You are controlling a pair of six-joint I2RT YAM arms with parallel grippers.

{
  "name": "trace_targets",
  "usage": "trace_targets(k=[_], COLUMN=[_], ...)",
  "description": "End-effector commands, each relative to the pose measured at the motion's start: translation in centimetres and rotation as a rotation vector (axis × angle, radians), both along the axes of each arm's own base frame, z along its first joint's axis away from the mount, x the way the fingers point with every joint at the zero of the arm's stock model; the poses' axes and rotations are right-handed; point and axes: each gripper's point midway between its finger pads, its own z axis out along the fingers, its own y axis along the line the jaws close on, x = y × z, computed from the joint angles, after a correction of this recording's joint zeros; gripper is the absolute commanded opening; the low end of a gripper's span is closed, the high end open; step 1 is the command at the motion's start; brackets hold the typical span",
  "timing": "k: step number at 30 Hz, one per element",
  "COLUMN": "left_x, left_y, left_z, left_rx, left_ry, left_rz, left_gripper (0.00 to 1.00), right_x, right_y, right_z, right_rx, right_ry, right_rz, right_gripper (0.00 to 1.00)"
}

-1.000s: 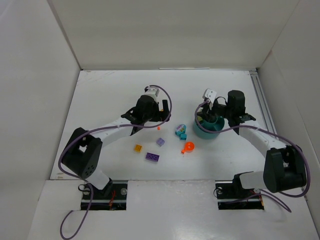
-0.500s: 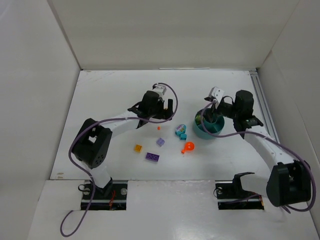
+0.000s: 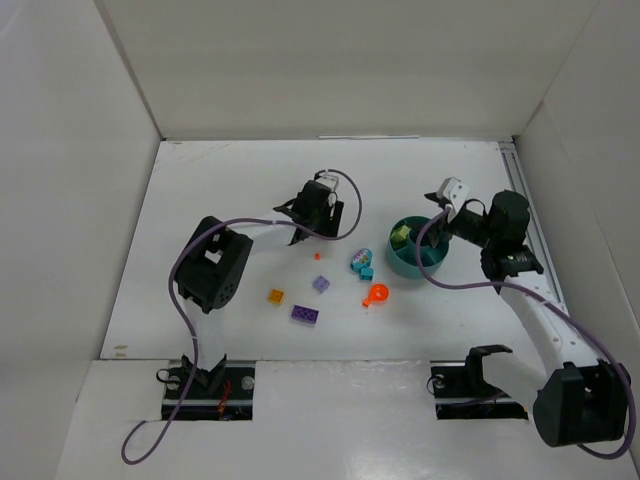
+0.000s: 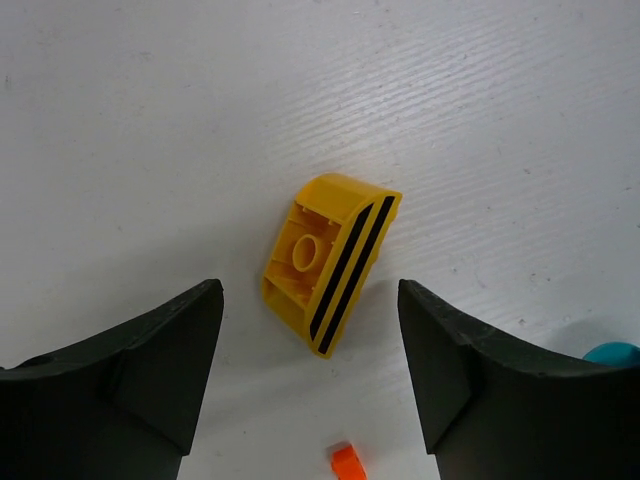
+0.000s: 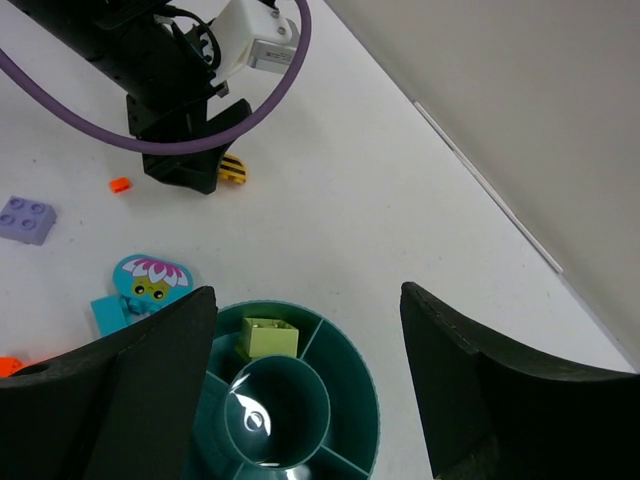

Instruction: Sort the legos into containers by color

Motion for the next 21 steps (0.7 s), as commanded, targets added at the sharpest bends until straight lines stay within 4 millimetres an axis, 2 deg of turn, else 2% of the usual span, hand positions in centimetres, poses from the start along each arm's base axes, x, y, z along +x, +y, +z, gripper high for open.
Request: trace_targets(k=[1,3,5,8,10,11,13,14,16,18,21], left_x=[1.7,1.9,1.9,2.6,2.9,3.2,3.3,3.2,3.1,3.1,2.1], left_y=[0.1,0.0,0.1,-0.2,-0.3,-0.6,-0.9,-1.0,-1.2,-1.4,-1.4], left_z=[2.0,1.9,1.5,1.9,1.4,2.0,1.2,1.2,1.2,2.1,3.5], left_rx=[0.015,0.015,0.026,0.019,0.024,0.016,0.015,0.01,0.003,-0.019,-0.038], left_ry=[-0.062,-0.062,-0.058,-0.077,-0.071,-0.082,-0.067,-0.064,-0.059,-0.067,-0.082], left_rz=[0.024,0.025,0.031,0.038,0.038,0.038,0.028,0.021,0.012,0.012,0.01], left_gripper=[0.67,0.6,0.59,0.53,0.47,0.43,0.37,0.28,0.2,0.08,0.04], right_x=[-0.3,-0.2,-0.3,-0.4,-0.3,-0.4,-0.7,-0.7,-0.9,-1.1,-1.5], right_y=[0.1,0.1,0.2,0.4,0.1,0.2,0.3,0.3,0.4,0.4,0.4], right_z=[-0.2,-0.6,-0.5,-0.5,-0.5,-0.5,-0.9,-0.9,-0.6,-0.8,-0.5], right_rx=[0.013,0.012,0.014,0.016,0.016,0.018,0.02,0.02,0.022,0.027,0.033], right_ry=[0.007,0.017,0.018,0.018,0.018,0.018,0.027,0.027,0.019,0.027,0.021], right_rz=[0.018,0.018,0.027,0.038,0.029,0.039,0.048,0.048,0.057,0.056,0.055], right_gripper=[0.79,0.79,0.79,0.75,0.73,0.73,0.73,0.73,0.71,0.71,0.71])
